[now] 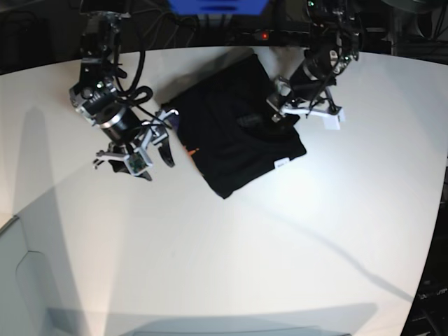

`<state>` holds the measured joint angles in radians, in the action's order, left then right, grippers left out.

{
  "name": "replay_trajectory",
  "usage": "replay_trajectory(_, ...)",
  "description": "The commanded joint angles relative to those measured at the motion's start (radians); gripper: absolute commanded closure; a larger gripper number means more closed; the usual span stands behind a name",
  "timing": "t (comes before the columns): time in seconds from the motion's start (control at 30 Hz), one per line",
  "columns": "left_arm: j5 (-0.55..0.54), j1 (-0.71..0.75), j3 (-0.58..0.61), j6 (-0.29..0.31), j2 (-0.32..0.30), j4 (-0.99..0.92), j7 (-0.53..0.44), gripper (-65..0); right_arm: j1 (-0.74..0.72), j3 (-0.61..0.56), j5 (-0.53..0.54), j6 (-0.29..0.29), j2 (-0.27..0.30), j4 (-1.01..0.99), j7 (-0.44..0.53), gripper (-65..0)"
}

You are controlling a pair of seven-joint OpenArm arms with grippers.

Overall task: Fold the T-shirt properly
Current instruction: 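Move the left gripper to the bundle's edge and grasp it, then rotate and push the bundle toward the right gripper with the left gripper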

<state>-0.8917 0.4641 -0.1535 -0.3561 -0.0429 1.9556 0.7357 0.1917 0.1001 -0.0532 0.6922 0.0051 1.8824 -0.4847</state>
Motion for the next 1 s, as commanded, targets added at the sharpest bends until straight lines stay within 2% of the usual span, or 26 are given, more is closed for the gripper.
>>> replay_trajectory(0.0, -0.022, 0.003, 0.001, -0.007, 0.002, 0.006, 0.005, -36.6, -0.011, 0.000, 0.014, 0.006, 0.009, 0.015, 0.027, -32.9)
replay_trajectory(0.23, -0.022, 0.002, 0.001, -0.008, 0.002, -0.077, 0.002, -36.6, -0.013, -0.001, 0.014, 0.006, 0.019, 0.015, 0.027, -32.9)
replay_trajectory(0.33, -0.022, 0.008, 0.007, -0.013, 0.002, -0.089, -0.061, -36.3, -0.013, -0.001, 0.014, 0.006, 0.019, 0.015, 0.027, -32.9)
replay_trajectory(0.47, -0.022, 0.003, 0.047, -0.013, -0.013, -0.131, -0.083, -35.0, -0.013, -0.001, 0.014, 0.006, 0.025, 0.015, 0.027, -32.9)
replay_trajectory(0.6, -0.022, -0.040, 0.102, -0.013, -0.032, -0.200, -0.084, -25.9, -0.011, -0.001, 0.014, 0.006, 0.025, 0.015, 0.027, -32.9)
replay_trajectory(0.7, -0.019, -0.083, 0.127, -0.011, -0.036, -0.239, -0.084, -21.6, -0.005, -0.001, 0.014, 0.006, 0.025, 0.015, 0.027, -32.9)
replay_trajectory(0.77, 0.022, -0.110, 0.139, -0.011, -0.038, -0.246, -0.075, -17.7, -0.004, 0.000, 0.014, 0.006, 0.039, 0.015, 0.027, -32.8)
replay_trajectory(0.9, 0.156, -0.173, 0.202, -0.011, -0.039, -0.253, -0.071, 0.0, -0.002, 0.011, 0.013, 0.006, 0.046, 0.016, 0.027, -32.7)
replay_trajectory(0.97, 0.208, -0.212, 0.237, -0.010, -0.059, -0.259, -0.040, -1.2, -0.002, 0.046, 0.013, 0.006, 0.046, 0.016, 0.027, -32.7)
